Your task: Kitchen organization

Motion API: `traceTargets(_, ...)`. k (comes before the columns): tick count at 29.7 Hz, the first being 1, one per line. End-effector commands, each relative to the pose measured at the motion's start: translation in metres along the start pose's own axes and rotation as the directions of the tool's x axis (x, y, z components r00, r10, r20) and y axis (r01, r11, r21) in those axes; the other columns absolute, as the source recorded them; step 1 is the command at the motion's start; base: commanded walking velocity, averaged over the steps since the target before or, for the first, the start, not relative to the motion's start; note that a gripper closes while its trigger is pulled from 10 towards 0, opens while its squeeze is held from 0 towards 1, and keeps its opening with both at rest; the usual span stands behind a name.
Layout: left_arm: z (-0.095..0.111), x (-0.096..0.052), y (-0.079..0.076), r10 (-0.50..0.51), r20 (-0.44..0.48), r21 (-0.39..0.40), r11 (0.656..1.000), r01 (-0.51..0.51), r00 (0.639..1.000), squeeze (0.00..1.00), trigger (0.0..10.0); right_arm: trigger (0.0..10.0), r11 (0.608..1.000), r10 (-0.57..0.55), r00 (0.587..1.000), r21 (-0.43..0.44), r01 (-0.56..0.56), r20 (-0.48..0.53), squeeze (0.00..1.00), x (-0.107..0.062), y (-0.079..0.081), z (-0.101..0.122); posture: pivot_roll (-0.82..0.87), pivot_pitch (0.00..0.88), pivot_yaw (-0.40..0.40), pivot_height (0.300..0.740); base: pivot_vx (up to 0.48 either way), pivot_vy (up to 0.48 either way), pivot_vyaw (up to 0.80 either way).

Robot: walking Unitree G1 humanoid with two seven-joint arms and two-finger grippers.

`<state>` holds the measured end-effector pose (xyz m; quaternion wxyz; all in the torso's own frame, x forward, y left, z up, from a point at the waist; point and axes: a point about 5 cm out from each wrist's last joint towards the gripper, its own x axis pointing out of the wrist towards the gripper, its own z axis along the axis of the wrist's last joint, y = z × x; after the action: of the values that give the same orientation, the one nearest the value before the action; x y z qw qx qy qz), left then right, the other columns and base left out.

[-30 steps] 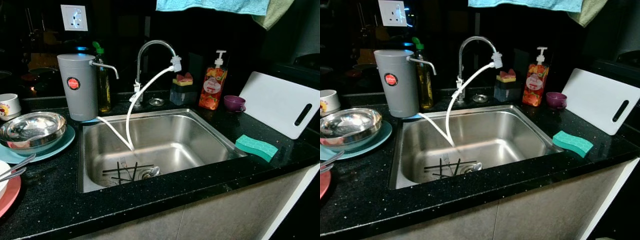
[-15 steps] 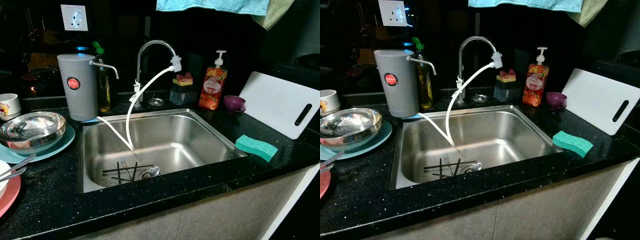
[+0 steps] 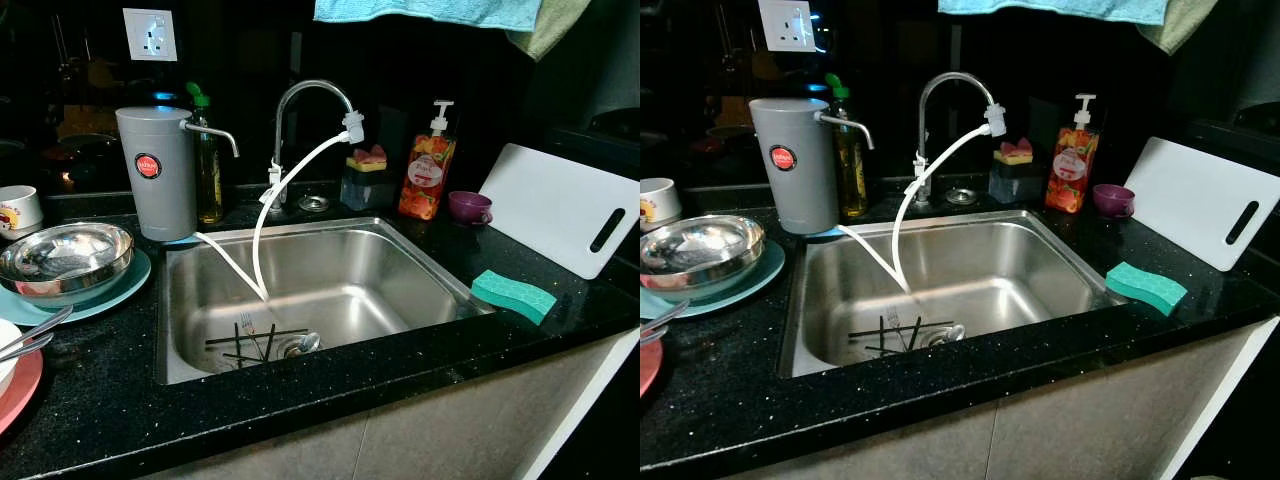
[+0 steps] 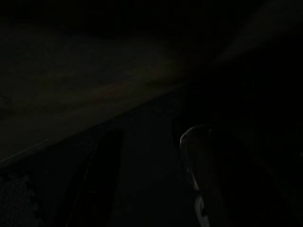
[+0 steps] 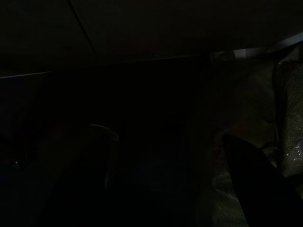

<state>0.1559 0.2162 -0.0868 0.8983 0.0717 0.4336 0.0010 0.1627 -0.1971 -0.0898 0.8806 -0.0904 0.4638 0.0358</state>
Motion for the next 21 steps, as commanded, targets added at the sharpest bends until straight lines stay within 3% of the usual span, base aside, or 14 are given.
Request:
traceTargets(1,0.003,0.0,0.006,0.018,0.017,-0.003,1.0,-0.018,1.0,0.0,10.0,10.0,1.0,0.003,1.0,-0.009,-0.003,-0.011,0.0,0.0,-0.001,-0.002,0.09,0.021,-0.097,0.74,0.0,0.0,0.0)
traceTargets(12,0.011,0.0,0.017,0.038,0.059,0.005,0.999,-0.039,0.998,0.0,10.0,10.0,1.0,0.026,1.0,-0.014,-0.026,-0.005,0.0,0.001,0.01,0.002,0.12,0.017,-0.077,0.74,0.0,0.0,0.0)
traceTargets(21,0.018,0.001,0.016,0.03,0.087,0.017,0.999,-0.031,0.996,0.0,10.0,10.0,1.0,0.028,0.999,-0.012,-0.029,-0.015,0.0,0.001,0.013,-0.001,0.12,0.019,-0.078,0.74,0.0,0.0,0.0)
